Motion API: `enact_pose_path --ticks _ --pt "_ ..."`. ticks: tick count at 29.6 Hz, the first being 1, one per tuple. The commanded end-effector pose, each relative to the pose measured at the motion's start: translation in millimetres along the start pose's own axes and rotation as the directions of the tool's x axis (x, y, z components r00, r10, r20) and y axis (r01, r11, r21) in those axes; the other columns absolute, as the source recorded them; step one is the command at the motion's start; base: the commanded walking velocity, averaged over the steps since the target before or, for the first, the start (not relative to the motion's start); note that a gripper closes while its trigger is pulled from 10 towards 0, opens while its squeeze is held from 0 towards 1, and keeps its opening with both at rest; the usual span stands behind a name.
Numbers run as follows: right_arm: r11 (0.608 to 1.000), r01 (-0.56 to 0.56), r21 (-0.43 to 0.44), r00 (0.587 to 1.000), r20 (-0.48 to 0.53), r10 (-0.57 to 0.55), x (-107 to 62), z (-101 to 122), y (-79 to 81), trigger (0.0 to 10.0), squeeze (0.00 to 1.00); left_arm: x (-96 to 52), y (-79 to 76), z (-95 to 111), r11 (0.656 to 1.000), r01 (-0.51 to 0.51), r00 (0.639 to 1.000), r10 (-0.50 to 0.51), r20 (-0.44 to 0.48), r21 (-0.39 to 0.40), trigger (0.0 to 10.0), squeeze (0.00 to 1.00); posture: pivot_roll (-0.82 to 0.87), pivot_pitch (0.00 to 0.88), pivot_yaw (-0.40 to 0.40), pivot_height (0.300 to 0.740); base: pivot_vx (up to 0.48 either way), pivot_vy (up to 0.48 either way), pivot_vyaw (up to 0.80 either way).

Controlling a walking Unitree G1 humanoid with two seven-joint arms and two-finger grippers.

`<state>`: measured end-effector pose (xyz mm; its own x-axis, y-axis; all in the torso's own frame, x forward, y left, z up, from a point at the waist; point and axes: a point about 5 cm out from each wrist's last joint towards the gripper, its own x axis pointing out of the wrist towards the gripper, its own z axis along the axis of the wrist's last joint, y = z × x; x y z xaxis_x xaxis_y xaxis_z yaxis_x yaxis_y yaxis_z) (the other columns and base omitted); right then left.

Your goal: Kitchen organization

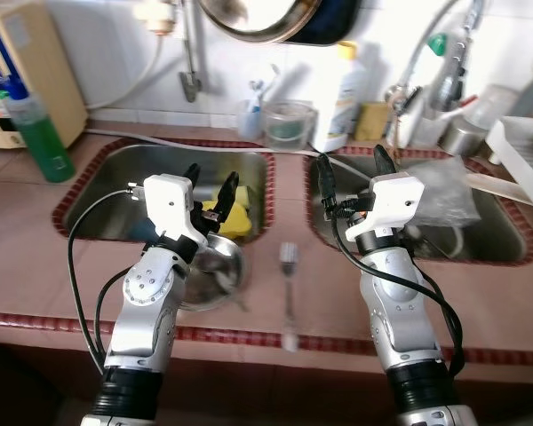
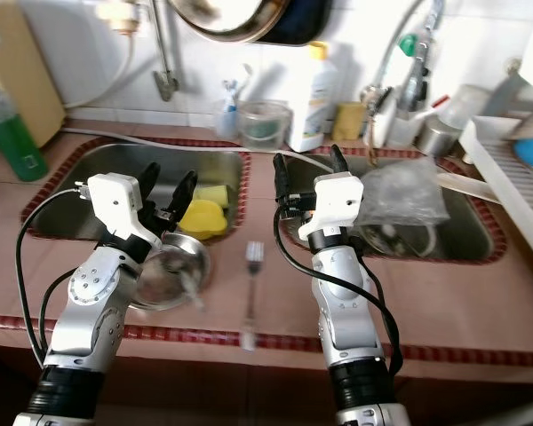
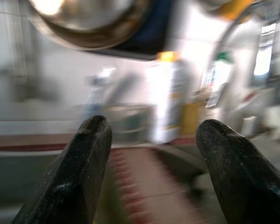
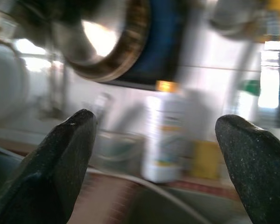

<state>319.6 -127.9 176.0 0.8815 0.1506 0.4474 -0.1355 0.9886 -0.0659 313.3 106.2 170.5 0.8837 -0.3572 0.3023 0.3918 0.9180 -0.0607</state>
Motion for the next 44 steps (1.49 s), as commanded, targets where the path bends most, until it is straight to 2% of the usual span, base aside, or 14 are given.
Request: enact_pose_path --ticks 1,14,19,28,29,31,37,41,44 --pt "1.0 0.003 0.017 1.0 0.018 -0.003 2.7 4.4 3.1 10.0 0.0 -1.7 3.2 2.4 1.0 0.006 1.0 -0.006 0.001 0.022 10.0 0.0 -0.08 0.0 0.003 0.74 0.0 0.0 0.0" --pt "0.999 -0.029 0.016 0.999 -0.022 0.029 -9.8 -1.7 7.6 10.0 0.0 -17.8 0.9 0.5 0.992 0.032 0.999 -0.029 -0.029 0.118 10.0 0.0 -0.07 0.0 -0.001 0.74 0.0 0.0 0.0" --pt "0.997 -0.057 0.055 0.995 -0.081 0.061 -23.2 -9.3 9.8 10.0 0.0 -36.4 1.5 -6.7 0.989 0.042 0.997 -0.032 -0.073 0.143 10.0 0.0 -0.06 0.001 -0.005 0.74 0.0 0.0 0.0" --pt "0.994 -0.101 0.033 0.986 -0.13 0.104 -41.2 -15.5 9.9 10.0 0.0 -57.8 -1.1 -13.7 0.989 0.055 0.992 -0.038 -0.122 0.139 10.0 0.0 -0.06 0.024 -0.011 0.74 0.0 0.0 0.0" --pt "0.993 -0.115 0.028 0.983 -0.142 0.118 -46.3 -16.8 9.0 10.0 0.0 -65.5 -2.2 -15.4 0.987 0.068 0.99 -0.049 -0.135 0.143 10.0 0.0 -0.06 0.024 -0.011 0.74 0.0 0.0 0.0" --pt "0.992 -0.124 0.024 0.98 -0.153 0.127 -50.4 -17.7 7.8 10.0 0.0 -71.2 -2.9 -15.6 0.988 0.073 0.988 -0.053 -0.142 0.137 10.0 0.0 -0.05 0.027 -0.013 0.74 0.0 0.0 0.0" --pt "0.989 -0.147 0.017 0.972 -0.185 0.148 -60.1 -21.0 5.5 10.0 0.0 -86.5 -4.4 -13.5 0.987 0.095 0.984 -0.073 -0.161 0.132 10.0 0.0 -0.03 0.031 -0.021 0.74 0.0 0.0 0.0" --pt "0.986 -0.165 0.015 0.968 -0.19 0.164 -60.7 -22.0 6.2 10.0 0.0 -94.8 -6.3 -16.0 0.977 0.133 0.977 -0.1 -0.186 0.169 10.0 0.0 -0.02 0.029 -0.026 0.74 0.0 0.0 0.0" --pt "0.984 -0.177 0.015 0.966 -0.189 0.177 -59.4 -21.5 7.1 10.0 0.0 -100.6 -9.3 -18.4 0.977 0.141 0.973 -0.107 -0.204 0.159 10.0 0.0 -0.01 0.028 -0.03 0.74 0.0 0.0 0.0"
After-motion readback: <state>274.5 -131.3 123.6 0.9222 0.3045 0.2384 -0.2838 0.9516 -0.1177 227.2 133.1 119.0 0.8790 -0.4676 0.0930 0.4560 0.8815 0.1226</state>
